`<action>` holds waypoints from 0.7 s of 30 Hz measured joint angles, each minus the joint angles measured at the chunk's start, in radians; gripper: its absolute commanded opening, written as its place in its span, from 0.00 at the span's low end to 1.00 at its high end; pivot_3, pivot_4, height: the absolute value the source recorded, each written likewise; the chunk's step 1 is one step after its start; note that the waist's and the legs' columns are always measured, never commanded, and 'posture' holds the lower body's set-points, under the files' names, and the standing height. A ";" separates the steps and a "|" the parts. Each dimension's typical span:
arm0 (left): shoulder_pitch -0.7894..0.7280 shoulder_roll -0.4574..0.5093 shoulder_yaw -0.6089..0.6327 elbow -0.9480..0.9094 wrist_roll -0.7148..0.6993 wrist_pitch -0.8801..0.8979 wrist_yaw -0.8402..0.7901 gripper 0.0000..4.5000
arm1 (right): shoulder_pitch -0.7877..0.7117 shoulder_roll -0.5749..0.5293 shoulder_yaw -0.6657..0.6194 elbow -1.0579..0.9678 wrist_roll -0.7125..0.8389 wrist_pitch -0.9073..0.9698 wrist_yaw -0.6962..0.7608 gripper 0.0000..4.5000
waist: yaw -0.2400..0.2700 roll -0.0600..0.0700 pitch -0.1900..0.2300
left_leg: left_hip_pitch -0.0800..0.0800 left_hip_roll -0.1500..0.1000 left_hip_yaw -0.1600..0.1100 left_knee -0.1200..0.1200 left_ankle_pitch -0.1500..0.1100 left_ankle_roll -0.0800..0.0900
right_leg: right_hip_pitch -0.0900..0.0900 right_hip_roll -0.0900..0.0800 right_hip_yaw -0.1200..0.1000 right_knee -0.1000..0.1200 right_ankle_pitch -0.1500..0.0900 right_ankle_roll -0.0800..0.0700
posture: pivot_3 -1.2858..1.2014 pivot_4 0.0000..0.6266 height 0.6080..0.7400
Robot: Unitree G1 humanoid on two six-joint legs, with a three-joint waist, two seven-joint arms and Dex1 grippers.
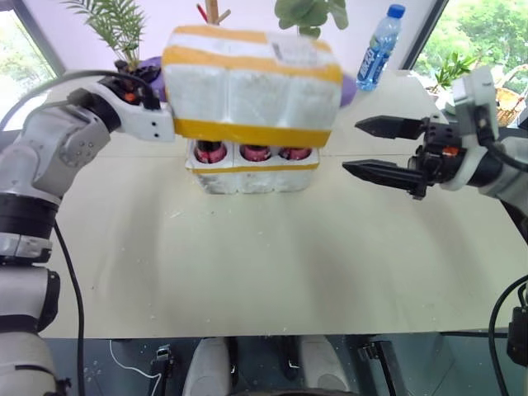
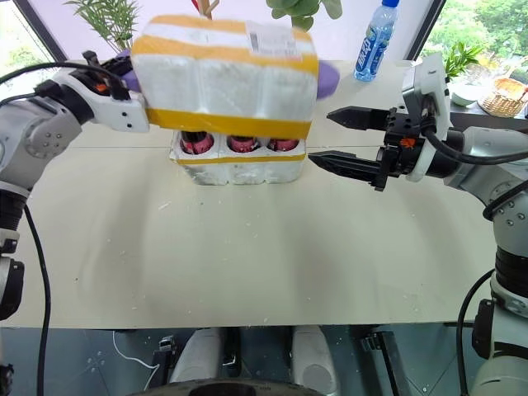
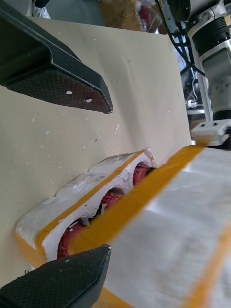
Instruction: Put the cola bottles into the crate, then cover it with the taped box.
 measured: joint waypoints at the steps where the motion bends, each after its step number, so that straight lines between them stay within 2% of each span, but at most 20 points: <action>1: 0.002 0.002 -0.003 0.000 0.009 -0.001 0.006 0.07 | 0.000 0.000 0.000 0.000 0.001 0.000 -0.002 1.00 | 0.000 0.000 0.000 | 0.000 0.000 0.000 0.000 0.000 0.000 | 0.000 0.000 0.000 0.000 0.000 0.000 | 0.52 0.24 1.00; 2: 0.005 0.003 -0.005 -0.001 0.017 -0.003 0.007 0.07 | 0.000 0.000 0.000 0.000 0.003 0.000 -0.005 1.00 | 0.000 0.000 0.000 | 0.000 0.000 0.000 0.000 0.000 0.000 | 0.000 0.000 0.000 0.000 0.000 0.000 | 0.52 0.24 1.00; 3: 0.013 0.003 -0.005 -0.007 0.017 -0.006 0.007 0.30 | 0.000 0.000 0.000 0.000 0.006 0.000 -0.009 1.00 | 0.000 0.000 0.000 | 0.000 0.000 0.000 0.000 0.000 0.000 | 0.000 0.000 0.000 0.000 0.000 0.000 | 0.52 0.24 1.00; 9: 0.121 0.020 -0.005 -0.079 0.004 -0.041 -0.007 0.95 | 0.001 0.008 0.005 -0.002 0.008 0.000 -0.024 1.00 | -0.003 0.000 0.000 | 0.000 0.001 0.000 0.000 0.000 0.000 | 0.000 0.000 0.000 0.000 0.000 0.000 | 0.52 0.24 1.00; 13: 0.232 0.114 0.024 -0.172 0.004 -0.120 0.026 0.95 | 0.043 0.007 0.013 -0.006 -0.007 -0.009 -0.023 1.00 | -0.002 0.000 0.000 | 0.000 0.001 0.000 0.000 0.000 0.000 | 0.000 -0.001 0.000 0.000 0.000 0.000 | 0.52 0.24 1.00; 16: 0.341 0.184 0.111 -0.234 -0.069 -0.161 0.032 0.95 | 0.095 -0.003 0.020 -0.006 -0.046 -0.029 -0.014 1.00 | -0.002 0.000 0.000 | 0.001 0.002 0.000 0.000 0.000 0.000 | 0.000 -0.002 0.000 0.000 0.000 0.000 | 0.52 0.24 1.00; 18: 0.418 0.213 0.182 -0.264 -0.191 -0.174 -0.011 0.95 | 0.116 -0.010 0.020 -0.004 -0.072 -0.048 -0.009 1.00 | -0.002 0.000 0.000 | 0.002 0.002 0.000 0.000 0.000 0.000 | 0.001 -0.003 0.000 0.000 0.000 0.000 | 0.52 0.24 1.00; 21: 0.545 0.214 0.312 -0.353 -0.560 -0.039 -0.206 0.95 | 0.138 -0.017 0.020 0.003 -0.105 -0.074 0.001 1.00 | -0.002 0.000 0.000 | 0.003 0.003 0.000 0.000 0.000 0.000 | 0.002 -0.003 0.000 0.001 0.000 0.000 | 0.52 0.24 1.00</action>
